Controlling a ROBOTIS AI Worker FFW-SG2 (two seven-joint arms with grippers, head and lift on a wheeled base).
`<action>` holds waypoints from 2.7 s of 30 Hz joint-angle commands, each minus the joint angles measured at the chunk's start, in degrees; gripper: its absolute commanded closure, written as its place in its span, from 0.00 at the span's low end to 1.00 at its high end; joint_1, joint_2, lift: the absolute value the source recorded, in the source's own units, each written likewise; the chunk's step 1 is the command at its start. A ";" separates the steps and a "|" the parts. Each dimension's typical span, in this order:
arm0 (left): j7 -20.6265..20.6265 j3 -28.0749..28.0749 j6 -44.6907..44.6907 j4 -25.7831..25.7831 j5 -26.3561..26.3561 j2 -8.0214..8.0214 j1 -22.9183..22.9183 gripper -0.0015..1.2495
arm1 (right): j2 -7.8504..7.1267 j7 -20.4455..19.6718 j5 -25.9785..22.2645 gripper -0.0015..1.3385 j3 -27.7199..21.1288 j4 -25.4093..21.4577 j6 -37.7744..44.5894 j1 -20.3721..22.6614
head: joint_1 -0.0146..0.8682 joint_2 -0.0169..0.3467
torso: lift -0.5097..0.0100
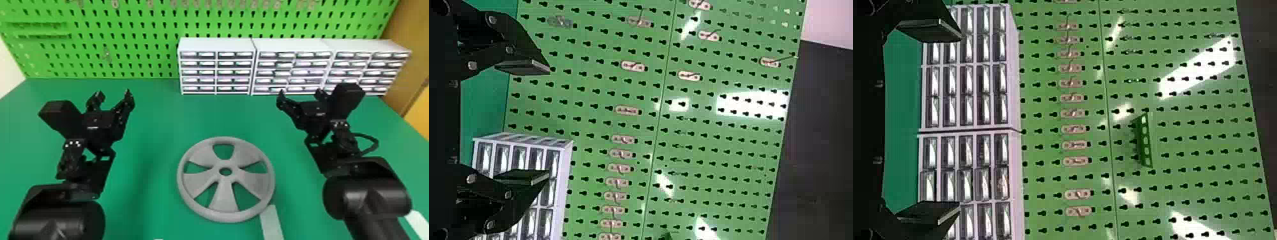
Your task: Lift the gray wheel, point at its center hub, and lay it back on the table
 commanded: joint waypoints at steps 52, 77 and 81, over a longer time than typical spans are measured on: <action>0.89 -10.62 -12.66 8.93 -8.58 2.92 -63.67 0.41 | -4.45 -3.15 -1.18 0.09 5.31 -0.44 -14.49 -56.17 | 0.80 0.18 | 0.80; 2.47 -10.10 -12.31 8.67 -9.46 2.92 -63.84 0.41 | -4.80 -3.94 -2.76 0.09 4.17 -0.44 -12.29 -55.56 | 0.80 0.18 | 0.80; 2.47 -10.27 -12.31 8.58 -9.99 3.01 -64.11 0.41 | -4.89 -4.11 -2.76 0.09 4.17 -0.53 -12.29 -55.47 | 0.80 0.18 | 0.80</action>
